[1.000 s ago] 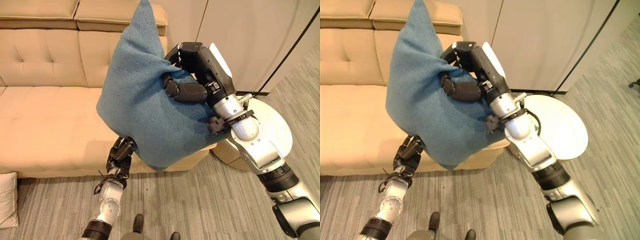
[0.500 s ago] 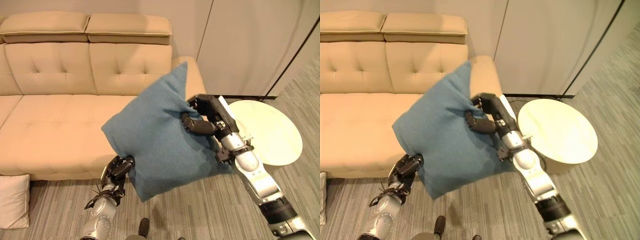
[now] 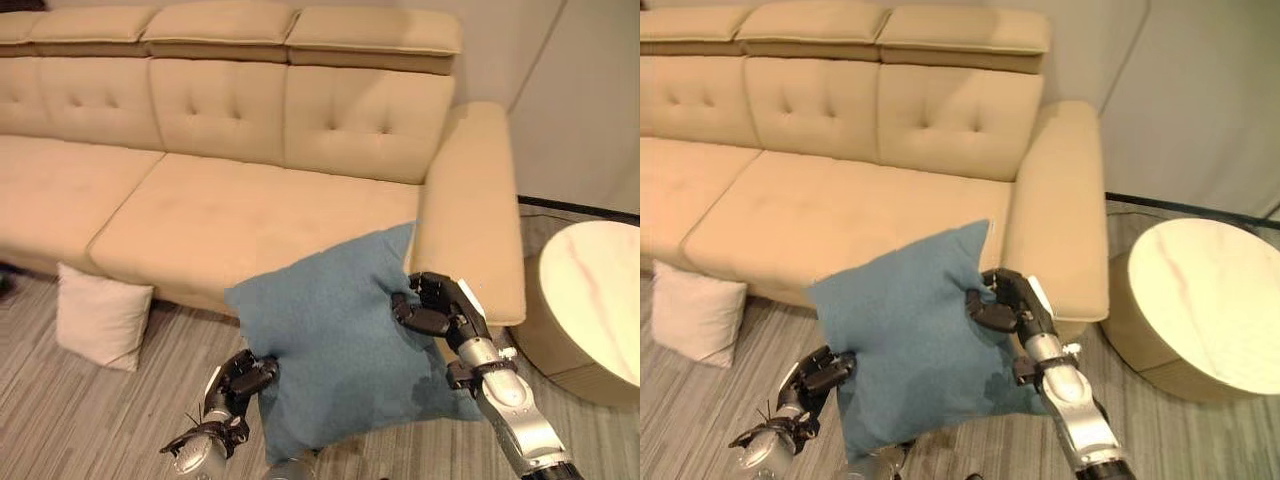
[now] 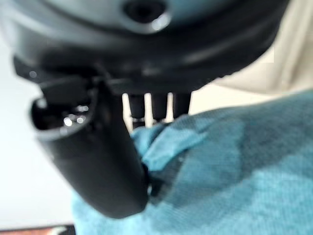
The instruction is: Pick up all the scattered cushions and arrange them neatly on the sofa.
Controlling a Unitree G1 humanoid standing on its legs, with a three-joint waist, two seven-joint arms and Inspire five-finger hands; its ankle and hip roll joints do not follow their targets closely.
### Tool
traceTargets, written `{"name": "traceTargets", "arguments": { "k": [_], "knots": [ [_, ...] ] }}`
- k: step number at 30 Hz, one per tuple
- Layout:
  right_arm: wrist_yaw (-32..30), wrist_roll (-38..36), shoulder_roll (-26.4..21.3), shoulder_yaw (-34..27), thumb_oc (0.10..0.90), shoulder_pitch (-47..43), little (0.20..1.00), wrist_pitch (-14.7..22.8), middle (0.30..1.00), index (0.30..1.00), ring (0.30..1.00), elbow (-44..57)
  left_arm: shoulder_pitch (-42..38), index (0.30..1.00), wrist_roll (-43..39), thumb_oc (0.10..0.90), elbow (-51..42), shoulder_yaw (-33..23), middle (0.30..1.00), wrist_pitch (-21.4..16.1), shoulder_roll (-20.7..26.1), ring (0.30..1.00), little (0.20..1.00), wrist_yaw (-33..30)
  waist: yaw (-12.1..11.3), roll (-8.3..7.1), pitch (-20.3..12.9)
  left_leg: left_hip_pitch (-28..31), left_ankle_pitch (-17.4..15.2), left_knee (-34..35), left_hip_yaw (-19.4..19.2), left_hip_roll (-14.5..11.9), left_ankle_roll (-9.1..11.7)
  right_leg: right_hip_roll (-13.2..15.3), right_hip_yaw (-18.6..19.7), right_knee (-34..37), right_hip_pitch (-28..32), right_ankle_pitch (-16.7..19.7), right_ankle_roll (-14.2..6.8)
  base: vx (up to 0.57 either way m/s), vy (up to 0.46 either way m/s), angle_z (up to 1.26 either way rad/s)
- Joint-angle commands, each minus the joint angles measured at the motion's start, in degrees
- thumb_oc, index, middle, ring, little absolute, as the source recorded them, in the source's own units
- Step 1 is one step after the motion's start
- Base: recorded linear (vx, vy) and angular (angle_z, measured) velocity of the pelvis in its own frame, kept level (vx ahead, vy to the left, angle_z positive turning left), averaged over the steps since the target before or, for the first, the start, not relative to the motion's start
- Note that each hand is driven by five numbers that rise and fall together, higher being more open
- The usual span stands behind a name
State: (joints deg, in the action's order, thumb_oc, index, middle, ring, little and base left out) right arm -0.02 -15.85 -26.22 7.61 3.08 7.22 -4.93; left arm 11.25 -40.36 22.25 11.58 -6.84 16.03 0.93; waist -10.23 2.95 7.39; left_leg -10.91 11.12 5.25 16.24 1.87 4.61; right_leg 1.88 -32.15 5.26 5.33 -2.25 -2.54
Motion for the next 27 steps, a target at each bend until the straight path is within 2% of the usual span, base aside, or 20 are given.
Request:
{"name": "traceTargets", "arguments": {
  "k": [1,6,8,9,11,13,14,15,17,18,20,21,23,26,27],
  "knots": [
    [1.3,0.2,0.4,-1.2,0.4,-5.1,0.3,8.0,0.3,0.3,0.3,7.8,-9.1,0.3,1.4,0.4,-5.7,1.8,0.3,-5.0,-0.8,0.3,0.3,7.6,1.6,-3.55,-3.0,1.2,-8.3,-4.7,-10.9,-1.5,0.0,3.8,1.6,-0.8,-1.6,-2.1,-0.2,0.04,0.11,0.45],
    [1.9,1.8,1.7,-0.5,0.4,-4.9,0.3,7.4,0.3,0.3,0.3,7.0,-6.3,0.3,2.3,0.4,-6.8,0.5,0.3,-4.7,0.5,0.3,0.3,7.5,0.9,-4.92,-3.9,3.1,-10.2,-3.9,-11.7,-1.2,-1.9,5.2,2.7,-2.6,-1.3,-1.9,-1.1,0.08,0.154,0.13],
    [2.1,2.3,2.5,0.2,0.4,-5.9,0.3,6.9,0.3,0.3,0.3,6.0,-5.4,0.3,3.4,0.4,-7.7,-0.1,0.3,-4.9,1.3,0.3,0.3,7.3,0.6,-5.04,-3.8,5.4,-11.9,-4.1,-12.4,-0.6,-3.6,7.5,4.2,-8.2,-2.5,-2.3,-1.8,0.06,0.221,-0.07],
    [2.1,2.3,2.5,0.2,0.4,-5.9,0.3,6.9,0.3,0.3,0.3,5.9,-5.4,0.3,3.4,0.4,-7.7,-0.1,0.3,-4.9,1.4,0.3,0.3,7.3,0.5,-5.08,-3.8,5.4,-12.0,-4.1,-12.5,-0.5,-3.6,7.6,4.3,-8.4,-2.5,-2.4,-1.8,0.06,0.214,-0.19],
    [2.5,2.1,3.0,0.3,0.4,-6.3,0.3,6.6,0.3,0.3,0.3,6.0,-5.3,0.3,3.8,0.4,-8.9,-0.1,0.3,-5.0,2.3,0.3,0.3,7.6,0.9,-4.83,-3.3,6.6,-13.1,-5.5,-12.6,-0.2,-4.5,9.4,5.5,-13.5,-3.7,-2.3,-2.3,0.06,0.154,-0.3],
    [2.7,2.1,3.3,0.5,0.4,-6.5,0.3,6.6,0.3,0.3,0.3,6.0,-5.6,0.3,4.0,0.4,-9.4,-0.1,0.3,-5.4,3.0,0.3,0.3,7.4,1.5,-4.52,-2.7,7.3,-13.6,-6.1,-12.2,-0.1,-5.1,9.8,7.9,-17.9,-5.5,-1.6,-2.7,0.04,0.12,-0.12],
    [2.6,2.2,3.6,0.5,0.4,-6.7,0.3,6.7,0.3,0.3,0.3,5.9,-6.6,0.3,4.1,0.4,-9.6,0.4,0.3,-5.9,3.3,0.3,0.3,6.9,3.0,-4.29,-2.1,7.8,-13.8,-6.4,-11.5,-0.2,-5.5,7.3,13.4,-19.7,-8.3,-2.1,-2.6,0.01,0.07,-0.07],
    [2.6,2.2,3.6,0.5,0.4,-6.7,0.3,6.7,0.3,0.3,0.3,5.9,-6.6,0.3,4.1,0.4,-9.6,0.4,0.3,-5.9,3.2,0.3,0.3,6.9,3.0,-4.26,-2.3,7.5,-13.6,-6.4,-11.5,-0.3,-5.5,7.3,13.4,-19.5,-8.6,-1.9,-2.5,0.04,0.049,0.15],
    [2.3,2.2,3.6,0.5,0.4,-6.9,0.3,6.8,0.3,0.3,0.3,5.3,-8.1,0.3,4.6,0.4,-9.2,1.6,0.3,-6.2,3.0,0.3,0.3,6.4,5.0,-4.59,-2.3,8.6,-13.5,-5.7,-10.2,0.4,-5.6,2.1,20.4,-17.0,-11.0,-2.7,-2.4,0.09,0.014,0.41],
    [2.1,1.8,3.5,0.6,0.4,-7.2,0.3,6.8,0.3,0.3,0.3,5.0,-8.8,0.3,4.8,0.4,-8.8,2.1,0.3,-6.2,2.8,0.3,0.3,6.2,5.6,-4.87,-2.4,9.0,-13.5,-5.5,-9.4,1.1,-5.5,0.8,22.4,-14.6,-11.2,-2.0,-2.2,0.12,-0.01,0.38],
    [1.9,1.2,3.2,0.8,0.4,-7.1,0.3,6.8,0.3,0.3,0.3,4.6,-9.6,0.3,5.2,0.4,-8.4,2.6,0.3,-6.2,2.6,0.3,0.3,5.7,6.2,-5.2,-2.5,9.8,-13.7,-4.8,-8.5,1.8,-5.3,-0.2,23.2,-10.7,-11.1,-0.3,-1.9,0.14,-0.052,0.46],
    [1.9,0.6,3.2,0.6,0.4,-6.3,0.3,6.4,0.3,0.3,0.3,4.3,-10.2,0.3,5.2,0.4,-8.1,3.1,0.3,-6.0,2.3,0.3,0.3,5.9,6.7,-5.83,-3.0,10.3,-14.3,-5.2,-7.7,2.4,-5.0,-0.3,23.6,-8.3,-9.9,0.5,-1.7,0.13,-0.064,0.58],
    [2.0,0.5,3.2,0.3,0.4,-5.4,0.3,6.3,0.3,0.3,0.3,4.0,-10.4,0.3,5.2,0.4,-7.8,3.4,0.3,-6.1,1.8,0.3,0.3,6.1,7.0,-6.24,-3.6,10.7,-15.2,-6.0,-7.3,2.7,-4.5,-0.9,24.3,-6.8,-8.4,0.7,-1.2,0.15,-0.107,0.53],
    [1.9,0.3,2.7,0.1,0.4,-4.9,0.3,6.3,0.3,0.3,0.3,4.0,-10.3,0.3,5.0,0.4,-7.8,3.8,0.3,-5.9,1.4,0.3,0.3,6.3,7.3,-6.44,-3.5,10.0,-16.6,-9.4,-7.8,2.8,-3.6,-0.6,23.5,-5.5,-6.6,1.0,-1.0,0.09,-0.097,0.46],
    [1.9,0.0,2.3,-0.3,0.4,-4.7,0.3,6.4,0.3,0.3,0.3,4.1,-10.5,0.3,5.0,0.4,-7.8,4.3,0.3,-5.8,0.9,0.3,0.3,6.5,7.7,-6.44,-3.0,8.1,-17.3,-13.4,-9.2,2.4,-2.5,-0.3,22.8,-5.1,-5.5,0.6,-0.7,0.03,-0.055,0.37]
  ]
}}
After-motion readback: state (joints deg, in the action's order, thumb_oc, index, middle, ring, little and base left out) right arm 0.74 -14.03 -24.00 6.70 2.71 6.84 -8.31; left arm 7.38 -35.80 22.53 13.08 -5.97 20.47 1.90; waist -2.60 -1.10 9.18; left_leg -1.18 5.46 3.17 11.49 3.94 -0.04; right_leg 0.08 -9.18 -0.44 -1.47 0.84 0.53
